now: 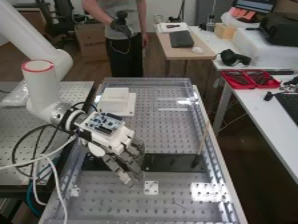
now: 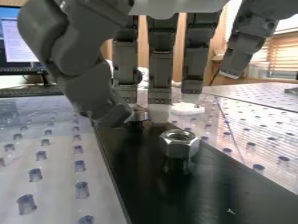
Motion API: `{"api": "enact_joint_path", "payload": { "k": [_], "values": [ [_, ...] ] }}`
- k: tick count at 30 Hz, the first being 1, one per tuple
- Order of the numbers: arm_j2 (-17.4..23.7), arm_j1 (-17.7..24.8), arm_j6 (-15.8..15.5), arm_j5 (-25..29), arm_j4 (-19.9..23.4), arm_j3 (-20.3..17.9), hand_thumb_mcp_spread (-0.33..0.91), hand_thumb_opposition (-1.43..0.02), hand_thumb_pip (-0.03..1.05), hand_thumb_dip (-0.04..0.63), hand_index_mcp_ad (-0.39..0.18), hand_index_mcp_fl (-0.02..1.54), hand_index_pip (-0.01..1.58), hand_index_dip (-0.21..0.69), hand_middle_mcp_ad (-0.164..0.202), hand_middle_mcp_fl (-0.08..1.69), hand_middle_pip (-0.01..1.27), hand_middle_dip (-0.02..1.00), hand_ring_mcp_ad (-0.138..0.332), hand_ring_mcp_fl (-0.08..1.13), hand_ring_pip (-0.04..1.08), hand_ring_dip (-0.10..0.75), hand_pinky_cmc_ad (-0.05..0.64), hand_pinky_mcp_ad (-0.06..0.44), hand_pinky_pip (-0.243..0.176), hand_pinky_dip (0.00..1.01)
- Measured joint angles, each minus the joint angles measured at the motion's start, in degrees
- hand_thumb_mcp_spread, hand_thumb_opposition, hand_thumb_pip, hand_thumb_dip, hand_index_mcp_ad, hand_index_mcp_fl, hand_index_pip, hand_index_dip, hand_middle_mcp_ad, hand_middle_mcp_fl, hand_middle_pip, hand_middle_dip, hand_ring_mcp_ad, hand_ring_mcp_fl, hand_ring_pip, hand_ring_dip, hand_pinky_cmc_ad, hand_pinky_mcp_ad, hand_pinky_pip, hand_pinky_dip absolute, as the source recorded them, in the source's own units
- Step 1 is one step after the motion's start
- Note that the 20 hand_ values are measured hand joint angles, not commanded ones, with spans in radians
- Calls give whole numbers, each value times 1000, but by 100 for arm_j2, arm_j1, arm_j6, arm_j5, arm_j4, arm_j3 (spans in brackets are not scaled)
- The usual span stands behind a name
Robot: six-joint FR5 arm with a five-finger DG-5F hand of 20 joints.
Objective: Grab the bearing and place it in the white container
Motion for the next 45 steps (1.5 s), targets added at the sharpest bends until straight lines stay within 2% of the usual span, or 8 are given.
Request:
{"api": "enact_joint_path", "payload": {
  "k": [10, 13, 18, 32, 45],
  "values": [
    [26, 39, -135, 117, -46, 19, 449, -822, 840, 346, -87, 82, 1398, 42, 61, 199, 1056, 686, 113, 63, 679, 389, 347, 295, -108, 379],
    [15, 52, -143, 130, -56, 34, 449, -822, 833, 346, -86, 86, 1396, 42, 47, 201, 1056, 686, 113, 63, 679, 393, 349, 295, -105, 379],
    [-4, 90, -177, 189, -90, 75, 449, -822, 833, 346, -87, 103, 1400, 42, 47, 222, 1059, 686, 113, 63, 681, 389, 349, 295, -105, 379],
    [-91, 265, -154, 660, -244, 197, 449, -822, 833, 346, -87, 86, 1403, 54, 38, 215, 1079, 693, 113, 63, 710, 391, 349, 295, -105, 393],
    [-69, 321, -141, 761, -136, 179, 449, -822, 831, 346, -87, 120, 1382, 44, 42, 213, 1073, 689, 113, 79, 710, 389, 351, 295, -105, 417]
  ]
}}
